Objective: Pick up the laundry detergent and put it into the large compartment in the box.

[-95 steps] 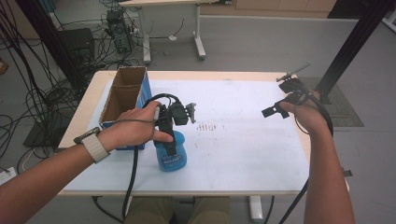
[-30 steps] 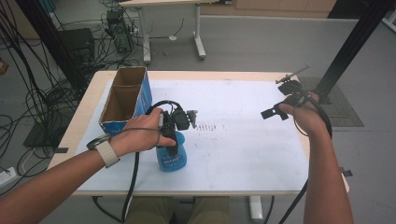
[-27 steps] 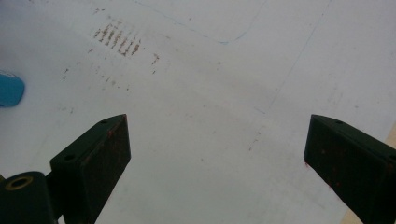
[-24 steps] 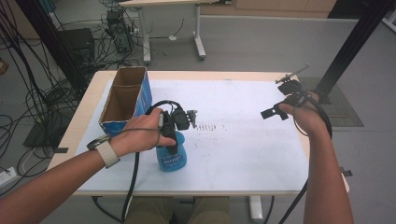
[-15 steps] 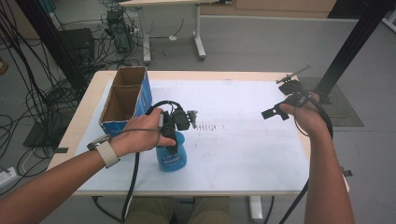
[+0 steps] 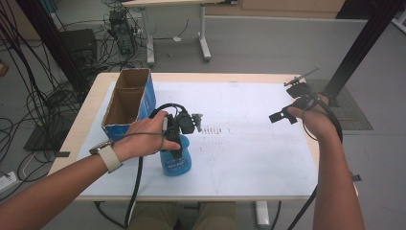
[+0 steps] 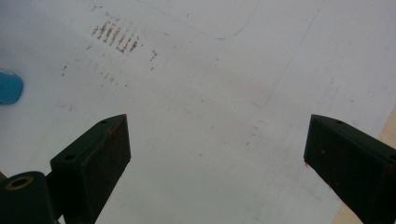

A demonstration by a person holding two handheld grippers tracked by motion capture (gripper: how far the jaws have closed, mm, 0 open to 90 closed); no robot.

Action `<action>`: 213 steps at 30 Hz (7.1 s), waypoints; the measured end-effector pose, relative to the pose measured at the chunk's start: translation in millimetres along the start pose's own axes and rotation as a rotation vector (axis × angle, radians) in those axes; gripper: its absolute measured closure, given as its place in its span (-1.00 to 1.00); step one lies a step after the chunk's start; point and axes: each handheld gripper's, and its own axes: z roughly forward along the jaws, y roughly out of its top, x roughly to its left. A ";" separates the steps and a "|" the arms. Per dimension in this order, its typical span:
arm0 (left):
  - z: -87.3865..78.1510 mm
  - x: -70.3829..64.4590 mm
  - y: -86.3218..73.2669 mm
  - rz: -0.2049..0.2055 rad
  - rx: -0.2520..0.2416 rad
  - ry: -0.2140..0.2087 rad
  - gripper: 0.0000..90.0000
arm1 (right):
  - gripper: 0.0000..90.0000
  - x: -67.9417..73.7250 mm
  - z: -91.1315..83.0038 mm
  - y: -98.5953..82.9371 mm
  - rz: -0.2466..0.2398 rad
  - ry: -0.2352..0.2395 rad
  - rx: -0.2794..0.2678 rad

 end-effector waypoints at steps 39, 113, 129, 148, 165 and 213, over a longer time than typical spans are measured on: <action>0.5 0.1 1.3 -0.007 0.005 -0.001 -0.15 | -0.84 0.1 3.2 3.6 -0.003 0.005 0.003; 0.6 1.2 3.1 0.019 0.013 -0.003 -0.15 | -0.84 -3.3 4.6 0.2 0.005 0.008 0.006; 0.4 0.4 2.3 0.012 0.010 -0.003 -0.14 | -0.84 -3.2 2.2 -3.5 0.009 0.006 0.003; -26.6 4.2 -3.4 -0.132 0.009 -0.033 -0.14 | -0.84 0.6 -4.6 -2.8 0.003 -0.001 -0.010; -102.7 16.6 -2.8 -0.312 0.001 -0.008 -0.14 | -0.84 3.6 -11.6 -5.1 -0.001 -0.014 -0.013; -205.3 77.9 -40.0 -0.679 -0.008 -0.014 -0.14 | -0.84 9.3 -5.9 14.9 -0.042 0.010 -0.029</action>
